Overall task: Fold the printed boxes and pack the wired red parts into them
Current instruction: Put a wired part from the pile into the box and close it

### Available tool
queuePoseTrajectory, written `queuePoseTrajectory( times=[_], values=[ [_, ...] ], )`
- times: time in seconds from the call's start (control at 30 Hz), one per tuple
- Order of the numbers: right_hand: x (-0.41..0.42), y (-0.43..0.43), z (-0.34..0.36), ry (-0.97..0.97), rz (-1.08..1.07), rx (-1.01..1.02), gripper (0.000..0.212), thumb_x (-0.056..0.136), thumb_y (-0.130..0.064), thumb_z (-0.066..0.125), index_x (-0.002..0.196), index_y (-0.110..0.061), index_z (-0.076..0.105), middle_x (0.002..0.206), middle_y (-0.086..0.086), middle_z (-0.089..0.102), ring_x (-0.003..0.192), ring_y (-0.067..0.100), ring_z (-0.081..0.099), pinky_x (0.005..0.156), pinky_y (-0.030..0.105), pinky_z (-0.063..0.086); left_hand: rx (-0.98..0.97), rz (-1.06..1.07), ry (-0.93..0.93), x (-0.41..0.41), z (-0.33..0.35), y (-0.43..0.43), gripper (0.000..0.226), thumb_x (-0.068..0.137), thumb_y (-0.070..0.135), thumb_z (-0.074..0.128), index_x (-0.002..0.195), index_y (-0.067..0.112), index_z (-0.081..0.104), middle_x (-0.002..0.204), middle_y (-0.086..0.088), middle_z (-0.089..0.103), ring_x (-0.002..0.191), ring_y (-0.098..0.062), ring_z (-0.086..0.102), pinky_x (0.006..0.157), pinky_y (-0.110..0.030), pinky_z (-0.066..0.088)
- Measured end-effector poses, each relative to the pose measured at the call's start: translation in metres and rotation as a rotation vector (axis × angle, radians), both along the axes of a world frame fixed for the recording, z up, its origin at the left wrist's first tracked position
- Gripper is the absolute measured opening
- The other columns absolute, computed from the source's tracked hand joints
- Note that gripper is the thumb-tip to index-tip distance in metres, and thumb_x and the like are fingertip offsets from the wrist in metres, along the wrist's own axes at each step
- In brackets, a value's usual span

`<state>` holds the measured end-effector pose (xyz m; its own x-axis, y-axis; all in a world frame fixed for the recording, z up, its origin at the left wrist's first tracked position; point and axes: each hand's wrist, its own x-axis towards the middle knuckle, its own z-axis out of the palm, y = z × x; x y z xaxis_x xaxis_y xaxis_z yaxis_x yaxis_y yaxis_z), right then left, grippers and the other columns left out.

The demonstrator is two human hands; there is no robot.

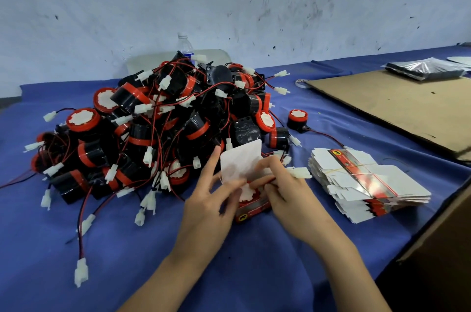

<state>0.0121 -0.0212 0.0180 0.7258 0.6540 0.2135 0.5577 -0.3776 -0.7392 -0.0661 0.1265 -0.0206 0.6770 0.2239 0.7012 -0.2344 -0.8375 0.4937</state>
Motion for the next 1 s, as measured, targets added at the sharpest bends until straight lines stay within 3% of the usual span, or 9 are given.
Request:
queuePoseTrajectory(
  times=[0.07, 0.17, 0.3, 0.47, 0.6, 0.67, 0.77, 0.9, 1.0],
  values=[
    [-0.006, 0.003, 0.001, -0.022, -0.018, -0.023, 0.035, 0.094, 0.001, 0.036, 0.113, -0.028, 0.042, 0.101, -0.008, 0.066, 0.091, 0.004, 0.059, 0.077, 0.029, 0.052, 0.011, -0.014, 0.026, -0.001, -0.004, -0.002, 0.039, 0.088, -0.002, 0.061, 0.116, 0.025, 0.067, 0.161, -0.008, 0.013, 0.133, -0.013, 0.044, 0.090, -0.012, 0.047],
    [-0.011, 0.011, 0.001, -0.079, -0.086, -0.059, 0.037, 0.092, -0.002, 0.036, 0.118, -0.027, 0.040, 0.105, -0.002, 0.064, 0.088, 0.022, 0.061, 0.073, 0.044, 0.053, 0.061, 0.038, 0.118, -0.002, -0.008, -0.009, 0.028, 0.089, 0.005, 0.064, 0.110, 0.022, 0.070, 0.162, -0.011, 0.001, 0.109, -0.016, 0.055, 0.071, -0.025, 0.054],
    [-0.008, 0.017, 0.001, -0.204, -0.232, -0.017, 0.036, 0.094, -0.005, 0.038, 0.119, -0.030, 0.044, 0.098, 0.001, 0.065, 0.080, 0.027, 0.061, 0.069, 0.041, 0.052, -0.003, 0.028, 0.257, 0.000, -0.013, -0.011, 0.028, 0.088, 0.022, 0.068, 0.115, 0.028, 0.066, 0.162, -0.005, 0.006, 0.109, -0.019, 0.063, 0.083, -0.028, 0.054],
    [-0.006, 0.008, 0.005, -0.243, -0.398, 0.598, 0.058, 0.092, 0.002, 0.051, 0.106, -0.054, 0.047, 0.086, -0.010, 0.064, 0.069, 0.005, 0.068, 0.069, 0.012, 0.047, -0.046, 0.024, 0.245, 0.005, -0.014, -0.010, 0.013, 0.088, 0.027, 0.068, 0.098, 0.022, 0.061, 0.155, 0.000, 0.028, 0.103, -0.014, 0.059, 0.081, -0.030, 0.053],
    [-0.007, 0.010, 0.001, -0.149, -0.333, 0.786, 0.043, 0.093, -0.010, 0.055, 0.107, -0.050, 0.043, 0.092, -0.010, 0.071, 0.077, 0.008, 0.072, 0.076, 0.022, 0.053, -0.048, 0.020, 0.243, 0.006, -0.014, -0.008, 0.016, 0.089, 0.030, 0.067, 0.093, 0.019, 0.056, 0.144, 0.002, 0.037, 0.103, -0.015, 0.056, 0.080, -0.030, 0.051],
    [-0.007, 0.011, -0.003, -0.098, -0.275, 0.765, 0.028, 0.093, -0.025, 0.054, 0.102, -0.050, 0.045, 0.093, -0.010, 0.072, 0.072, 0.013, 0.071, 0.074, 0.034, 0.055, -0.061, 0.021, 0.251, 0.006, -0.015, -0.007, 0.016, 0.089, 0.031, 0.066, 0.094, 0.020, 0.056, 0.144, 0.003, 0.036, 0.106, -0.015, 0.055, 0.083, -0.032, 0.051],
    [-0.005, 0.010, -0.007, -0.120, -0.278, 0.641, 0.013, 0.090, -0.040, 0.055, 0.094, -0.051, 0.049, 0.083, -0.014, 0.072, 0.057, 0.013, 0.063, 0.059, 0.031, 0.051, -0.098, 0.022, 0.273, 0.006, -0.016, -0.007, 0.016, 0.089, 0.032, 0.067, 0.095, 0.021, 0.057, 0.146, 0.006, 0.034, 0.109, -0.013, 0.053, 0.087, -0.033, 0.050],
    [0.001, 0.008, -0.017, -0.290, -0.290, 0.446, 0.024, 0.093, -0.020, 0.061, 0.098, -0.043, 0.057, 0.071, -0.025, 0.063, 0.062, 0.001, 0.059, 0.058, 0.009, 0.040, -0.112, 0.021, 0.280, 0.006, -0.017, -0.006, 0.016, 0.088, 0.032, 0.067, 0.096, 0.023, 0.056, 0.145, 0.006, 0.034, 0.108, -0.014, 0.054, 0.087, -0.032, 0.050],
    [-0.001, 0.011, -0.022, -0.433, -0.236, 0.304, 0.015, 0.091, -0.015, 0.059, 0.102, -0.022, 0.068, 0.081, -0.020, 0.065, 0.067, 0.003, 0.059, 0.059, 0.020, 0.048, -0.114, 0.018, 0.281, 0.005, -0.017, -0.006, 0.015, 0.088, 0.029, 0.068, 0.097, 0.023, 0.057, 0.147, 0.006, 0.033, 0.109, -0.014, 0.055, 0.088, -0.035, 0.050]
  ],
)
